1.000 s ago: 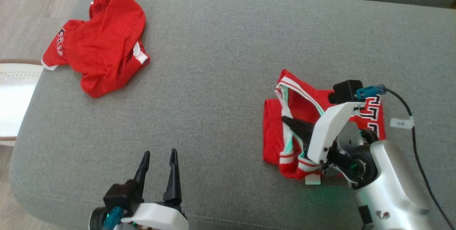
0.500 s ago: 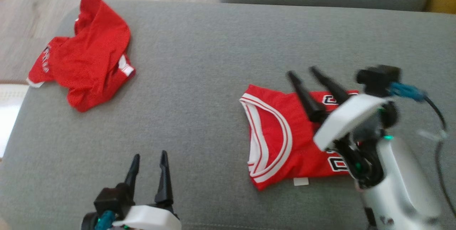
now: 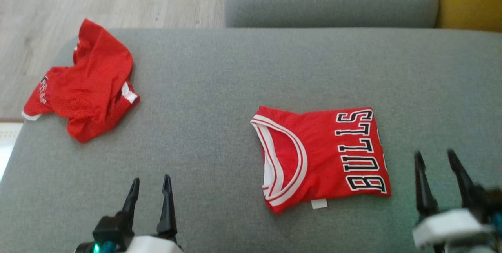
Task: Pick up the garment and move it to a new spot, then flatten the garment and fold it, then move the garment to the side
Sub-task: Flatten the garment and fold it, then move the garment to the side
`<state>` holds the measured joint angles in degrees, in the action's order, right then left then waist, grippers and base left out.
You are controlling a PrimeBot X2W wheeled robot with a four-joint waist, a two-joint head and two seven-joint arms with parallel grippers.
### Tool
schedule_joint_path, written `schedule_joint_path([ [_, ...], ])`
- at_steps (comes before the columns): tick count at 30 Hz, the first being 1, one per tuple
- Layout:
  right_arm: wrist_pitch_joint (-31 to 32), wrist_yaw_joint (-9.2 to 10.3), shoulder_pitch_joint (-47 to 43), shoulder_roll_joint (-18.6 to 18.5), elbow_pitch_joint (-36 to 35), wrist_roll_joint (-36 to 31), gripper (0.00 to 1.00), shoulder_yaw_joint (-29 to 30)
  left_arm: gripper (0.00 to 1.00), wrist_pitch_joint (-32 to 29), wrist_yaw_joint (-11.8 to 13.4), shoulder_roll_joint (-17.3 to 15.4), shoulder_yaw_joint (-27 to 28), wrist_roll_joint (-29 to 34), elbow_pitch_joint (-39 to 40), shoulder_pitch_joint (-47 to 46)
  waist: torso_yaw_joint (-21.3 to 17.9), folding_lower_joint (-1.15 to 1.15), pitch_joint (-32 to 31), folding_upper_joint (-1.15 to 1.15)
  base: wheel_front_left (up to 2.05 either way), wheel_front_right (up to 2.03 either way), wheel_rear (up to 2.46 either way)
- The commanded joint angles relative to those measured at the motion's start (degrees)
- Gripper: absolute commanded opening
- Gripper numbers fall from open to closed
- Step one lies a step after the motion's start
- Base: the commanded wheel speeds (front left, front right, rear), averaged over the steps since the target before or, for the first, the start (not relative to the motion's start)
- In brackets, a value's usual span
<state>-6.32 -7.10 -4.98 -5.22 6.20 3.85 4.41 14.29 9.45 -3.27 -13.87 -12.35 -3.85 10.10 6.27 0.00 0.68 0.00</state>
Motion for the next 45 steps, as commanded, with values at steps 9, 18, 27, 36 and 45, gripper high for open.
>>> schedule_joint_path([
  [9,-8.00,-0.39,-4.99,1.81,6.00,-2.41,1.00,2.68,1.00,0.71,-2.63,0.39,4.41,2.67,0.19,0.46,0.04,0.00,-3.21,0.00,0.00,0.00,0.00],
  [18,-8.64,-0.39,-4.21,2.17,8.28,-2.84,1.00,1.44,1.00,0.71,-3.87,0.39,4.85,2.82,-0.67,1.95,-0.60,0.00,-4.66,0.00,0.00,0.00,0.00],
  [27,-8.66,-0.39,-4.10,2.27,7.36,-2.64,1.00,0.47,1.00,0.71,-3.74,0.39,5.09,2.47,-0.79,2.62,-0.96,0.00,-5.05,0.00,0.00,0.00,0.00],
  [36,-8.67,-0.39,-3.96,2.32,7.40,-2.35,1.00,-0.36,1.00,0.71,-3.92,0.39,5.14,2.44,-1.03,2.54,-1.71,0.00,-5.15,0.00,0.00,0.00,0.00],
  [45,-8.67,-0.39,-4.07,2.34,7.97,-1.35,1.00,-0.77,1.00,0.71,-4.51,0.39,5.34,2.89,-1.60,2.43,-1.79,0.00,-5.58,0.00,0.00,0.00,0.00],
])
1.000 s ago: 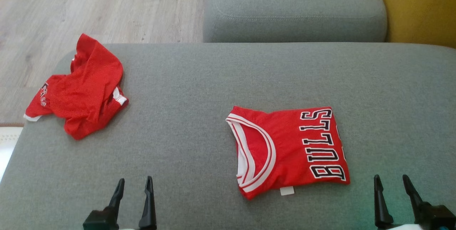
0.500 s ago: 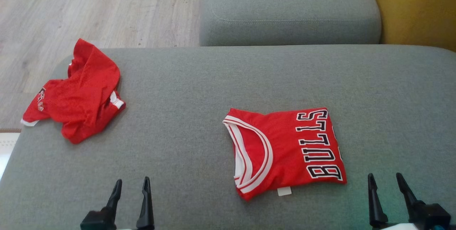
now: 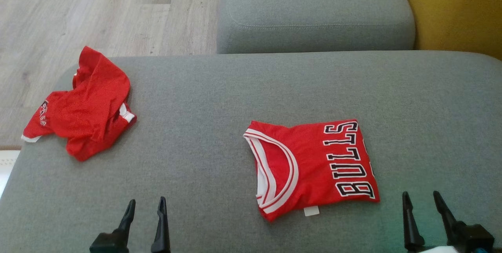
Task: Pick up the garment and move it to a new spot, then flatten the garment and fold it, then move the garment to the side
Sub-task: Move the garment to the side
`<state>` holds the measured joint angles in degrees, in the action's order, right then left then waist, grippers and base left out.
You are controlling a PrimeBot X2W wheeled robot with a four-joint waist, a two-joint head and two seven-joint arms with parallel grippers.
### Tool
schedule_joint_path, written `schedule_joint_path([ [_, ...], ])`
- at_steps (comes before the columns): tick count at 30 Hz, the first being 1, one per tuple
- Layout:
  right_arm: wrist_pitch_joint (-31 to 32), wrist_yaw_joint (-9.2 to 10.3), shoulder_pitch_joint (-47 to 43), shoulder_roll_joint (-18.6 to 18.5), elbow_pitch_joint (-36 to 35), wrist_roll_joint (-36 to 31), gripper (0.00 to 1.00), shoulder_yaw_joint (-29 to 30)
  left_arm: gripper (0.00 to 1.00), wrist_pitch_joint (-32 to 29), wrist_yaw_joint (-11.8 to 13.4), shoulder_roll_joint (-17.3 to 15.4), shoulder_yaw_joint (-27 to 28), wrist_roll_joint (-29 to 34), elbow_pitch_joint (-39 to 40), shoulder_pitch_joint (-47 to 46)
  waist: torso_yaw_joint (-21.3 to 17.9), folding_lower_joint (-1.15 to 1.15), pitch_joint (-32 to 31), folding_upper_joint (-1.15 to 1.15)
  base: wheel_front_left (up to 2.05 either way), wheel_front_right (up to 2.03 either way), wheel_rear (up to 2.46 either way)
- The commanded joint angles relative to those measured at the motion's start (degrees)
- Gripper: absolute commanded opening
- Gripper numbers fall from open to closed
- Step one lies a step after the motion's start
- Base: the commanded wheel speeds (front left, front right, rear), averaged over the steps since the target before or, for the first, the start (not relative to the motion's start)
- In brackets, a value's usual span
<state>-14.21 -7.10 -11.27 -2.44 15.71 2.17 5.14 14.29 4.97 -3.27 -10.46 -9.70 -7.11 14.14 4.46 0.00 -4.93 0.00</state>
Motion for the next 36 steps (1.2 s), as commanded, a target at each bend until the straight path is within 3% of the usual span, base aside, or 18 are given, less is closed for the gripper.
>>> schedule_joint_path([
  [1,-0.78,-0.39,2.45,-0.44,-1.35,0.90,1.00,-1.73,1.00,0.71,-0.04,0.39,1.93,0.30,1.67,-1.58,0.07,0.00,0.06,0.00,0.00,0.00,0.00],
  [5,2.46,-0.39,5.47,-0.44,-1.47,4.64,1.00,-3.44,1.00,0.71,0.01,0.39,1.58,0.39,1.76,-1.44,0.27,0.00,0.54,0.00,0.00,0.00,0.00],
  [12,25.21,-0.39,15.34,-4.57,-1.36,16.54,1.00,-7.03,1.00,0.71,-0.34,0.39,0.58,0.53,1.39,-2.42,1.11,0.00,2.96,0.00,0.00,0.00,0.00],
  [17,38.17,-0.39,21.32,-5.97,3.40,18.17,1.00,-6.19,1.00,0.71,-0.44,0.39,-0.73,0.33,1.27,-3.64,2.79,0.00,5.54,0.00,0.00,0.00,0.00],
  [29,43.61,-0.39,32.04,-4.78,16.61,19.76,1.00,-3.31,1.00,0.71,0.09,0.39,-3.39,-0.47,1.24,-7.99,5.80,0.00,11.18,0.00,0.00,0.00,0.00],
  [30,43.90,-0.39,32.75,-4.74,17.33,20.45,0.07,-3.41,1.00,0.71,0.20,0.39,-3.47,-0.50,1.32,-8.21,5.80,0.00,11.50,0.00,0.00,0.00,0.00],
  [31,43.97,-0.39,33.47,-4.73,17.84,21.16,0.00,-3.54,1.00,0.71,0.36,0.39,-3.50,-0.54,1.40,-8.40,5.73,0.00,11.72,0.00,0.00,0.00,0.00],
  [36,41.57,-0.39,37.97,-6.37,18.06,23.28,0.00,-3.60,1.00,0.71,0.84,0.39,-3.29,-0.58,2.09,-8.85,3.35,0.00,13.50,0.00,0.00,0.00,0.00],
])
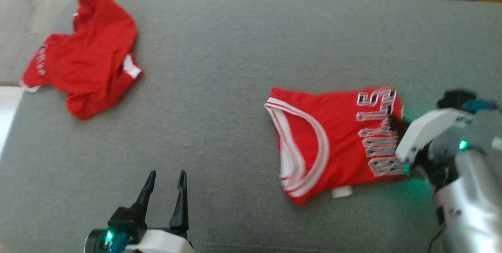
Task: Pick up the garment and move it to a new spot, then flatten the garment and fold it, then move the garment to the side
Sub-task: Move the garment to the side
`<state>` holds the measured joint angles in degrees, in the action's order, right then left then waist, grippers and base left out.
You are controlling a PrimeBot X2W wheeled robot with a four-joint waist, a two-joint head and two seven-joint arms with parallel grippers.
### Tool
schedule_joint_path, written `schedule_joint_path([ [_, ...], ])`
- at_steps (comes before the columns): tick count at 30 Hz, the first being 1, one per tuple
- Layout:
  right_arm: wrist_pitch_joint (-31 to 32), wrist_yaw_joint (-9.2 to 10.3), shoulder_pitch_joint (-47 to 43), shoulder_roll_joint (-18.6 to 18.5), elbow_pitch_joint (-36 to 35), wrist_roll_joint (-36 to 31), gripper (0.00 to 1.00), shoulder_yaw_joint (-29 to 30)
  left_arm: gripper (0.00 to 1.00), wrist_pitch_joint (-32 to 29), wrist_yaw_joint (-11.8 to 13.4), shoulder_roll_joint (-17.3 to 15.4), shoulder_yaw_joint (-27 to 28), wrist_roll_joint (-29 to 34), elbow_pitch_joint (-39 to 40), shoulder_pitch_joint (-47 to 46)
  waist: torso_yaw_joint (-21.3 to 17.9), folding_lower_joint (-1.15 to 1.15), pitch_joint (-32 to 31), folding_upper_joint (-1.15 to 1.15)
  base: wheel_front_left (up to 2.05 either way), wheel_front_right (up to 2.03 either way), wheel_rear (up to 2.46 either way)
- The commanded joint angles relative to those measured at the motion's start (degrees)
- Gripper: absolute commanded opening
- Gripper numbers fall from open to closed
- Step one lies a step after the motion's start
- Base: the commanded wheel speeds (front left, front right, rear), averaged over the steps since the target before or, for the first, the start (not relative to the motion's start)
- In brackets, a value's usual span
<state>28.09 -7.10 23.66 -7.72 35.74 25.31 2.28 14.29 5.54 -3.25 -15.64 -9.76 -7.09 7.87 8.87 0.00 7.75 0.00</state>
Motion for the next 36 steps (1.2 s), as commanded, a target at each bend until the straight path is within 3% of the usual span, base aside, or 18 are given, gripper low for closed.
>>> schedule_joint_path([
  [1,-1.75,-0.39,4.31,-1.91,-1.81,-0.14,0.00,-0.30,1.00,0.71,0.22,0.37,1.87,-0.37,2.21,-2.75,-1.76,0.00,1.32,0.00,0.00,0.00,0.00],
  [14,-12.89,-0.39,21.17,-17.88,6.56,-16.14,0.00,12.60,1.00,0.71,-1.97,-0.09,2.53,3.71,6.06,-5.94,-9.99,0.00,10.74,0.00,0.00,0.00,0.00],
  [20,-14.07,-0.39,24.32,-21.18,7.85,-25.41,0.00,18.96,1.00,0.71,-2.34,-0.66,3.23,4.83,7.52,-5.74,-11.02,0.00,13.27,0.00,0.00,0.00,0.00],
  [24,-15.08,-0.39,24.97,-21.13,7.43,-31.47,0.00,22.67,1.00,0.71,-2.44,-0.74,3.62,5.11,7.75,-5.42,-10.96,0.00,13.36,0.00,0.00,0.00,0.00],
  [25,-15.66,-0.39,24.93,-20.69,6.88,-33.00,0.18,23.51,1.00,0.71,-2.41,-0.73,3.71,5.13,7.76,-5.31,-10.95,0.00,13.20,0.00,0.00,0.00,0.00],
  [26,-16.62,-0.39,24.76,-20.21,6.14,-34.59,0.80,23.94,1.00,0.71,-2.38,-0.72,3.80,5.15,7.77,-5.19,-10.96,0.00,13.04,0.00,0.00,0.00,0.00],
  [27,-17.51,-0.39,24.59,-19.70,5.53,-35.96,1.00,24.37,1.00,0.71,-2.35,-0.70,3.87,5.15,7.78,-5.08,-10.98,0.00,12.91,0.00,0.00,0.00,0.00],
  [33,-24.86,-0.39,23.52,-17.33,3.15,-40.71,1.00,24.06,1.00,0.71,-1.96,-0.41,3.96,4.82,7.79,-4.99,-11.26,0.00,11.47,0.00,0.00,0.00,0.00],
  [36,-27.26,-0.39,23.13,-16.51,2.66,-40.03,1.00,22.58,1.00,0.71,-1.80,-0.27,3.92,4.47,7.70,-4.97,-11.29,0.00,10.49,0.00,0.00,0.00,0.00],
])
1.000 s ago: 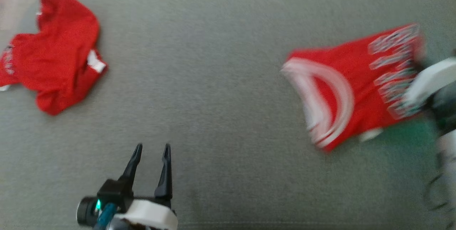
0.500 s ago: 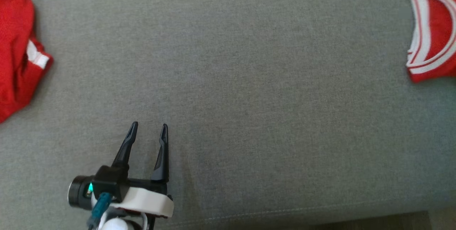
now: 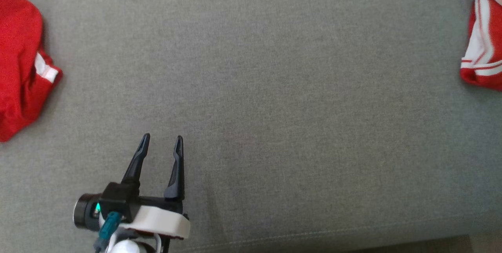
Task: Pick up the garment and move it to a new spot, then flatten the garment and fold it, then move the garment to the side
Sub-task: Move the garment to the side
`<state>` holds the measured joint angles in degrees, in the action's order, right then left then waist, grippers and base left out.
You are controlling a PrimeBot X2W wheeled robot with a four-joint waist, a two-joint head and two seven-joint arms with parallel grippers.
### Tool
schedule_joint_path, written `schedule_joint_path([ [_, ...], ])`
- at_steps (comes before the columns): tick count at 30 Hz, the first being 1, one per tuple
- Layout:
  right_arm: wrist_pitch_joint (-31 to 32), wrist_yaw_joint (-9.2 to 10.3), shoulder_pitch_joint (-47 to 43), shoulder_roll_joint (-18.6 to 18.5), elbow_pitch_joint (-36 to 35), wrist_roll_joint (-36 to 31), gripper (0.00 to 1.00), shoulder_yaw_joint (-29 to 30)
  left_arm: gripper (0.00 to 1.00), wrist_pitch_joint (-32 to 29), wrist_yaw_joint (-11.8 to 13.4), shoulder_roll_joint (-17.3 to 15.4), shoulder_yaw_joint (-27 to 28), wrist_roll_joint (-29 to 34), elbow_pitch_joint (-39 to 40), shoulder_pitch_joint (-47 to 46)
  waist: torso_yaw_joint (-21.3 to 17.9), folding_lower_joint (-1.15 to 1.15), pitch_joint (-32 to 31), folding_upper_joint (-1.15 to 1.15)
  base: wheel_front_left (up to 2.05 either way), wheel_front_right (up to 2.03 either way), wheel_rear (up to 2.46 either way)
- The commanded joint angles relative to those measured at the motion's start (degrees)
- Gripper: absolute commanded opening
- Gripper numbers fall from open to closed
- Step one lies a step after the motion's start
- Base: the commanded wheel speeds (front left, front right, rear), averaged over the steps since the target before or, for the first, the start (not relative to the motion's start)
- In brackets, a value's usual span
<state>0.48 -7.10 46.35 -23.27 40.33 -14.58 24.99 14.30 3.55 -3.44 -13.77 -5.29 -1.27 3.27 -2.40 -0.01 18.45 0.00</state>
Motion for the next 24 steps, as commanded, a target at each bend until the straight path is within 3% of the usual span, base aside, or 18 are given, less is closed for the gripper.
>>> schedule_joint_path([
  [1,-0.81,-0.39,-0.04,-0.59,-2.38,0.33,1.00,-1.26,1.00,0.70,0.29,0.00,2.03,-0.22,1.83,-0.35,-0.01,0.01,-0.77,0.00,0.00,0.00,0.00],
  [8,-4.34,-0.39,-8.52,2.19,-11.01,9.63,1.00,-10.02,1.00,0.70,1.32,0.40,1.94,-2.27,1.04,-0.06,0.97,0.01,-5.91,0.00,0.00,0.00,0.00],
  [14,-1.96,-0.39,-21.99,6.20,-25.28,17.45,1.00,-15.73,1.00,0.70,2.28,0.52,2.55,-3.73,-0.40,1.00,2.86,0.01,-11.64,0.00,0.00,0.00,0.00],
  [15,-1.06,-0.39,-27.19,8.29,-30.11,18.71,1.00,-16.56,1.00,0.70,2.44,0.54,2.79,-3.96,-0.88,1.57,3.70,0.01,-13.34,0.00,0.00,0.00,0.00],
  [20,-0.52,-0.39,-39.47,14.47,-39.55,18.65,1.00,-17.93,1.00,0.70,2.37,0.55,3.20,-4.08,-2.10,2.99,5.39,0.01,-16.68,0.00,0.00,0.00,0.00],
  [24,-2.73,-0.39,-47.52,18.54,-41.74,18.22,1.00,-19.38,1.00,0.70,2.16,0.56,3.72,-3.93,-2.91,4.20,5.91,0.01,-18.69,0.00,0.00,0.00,0.00],
])
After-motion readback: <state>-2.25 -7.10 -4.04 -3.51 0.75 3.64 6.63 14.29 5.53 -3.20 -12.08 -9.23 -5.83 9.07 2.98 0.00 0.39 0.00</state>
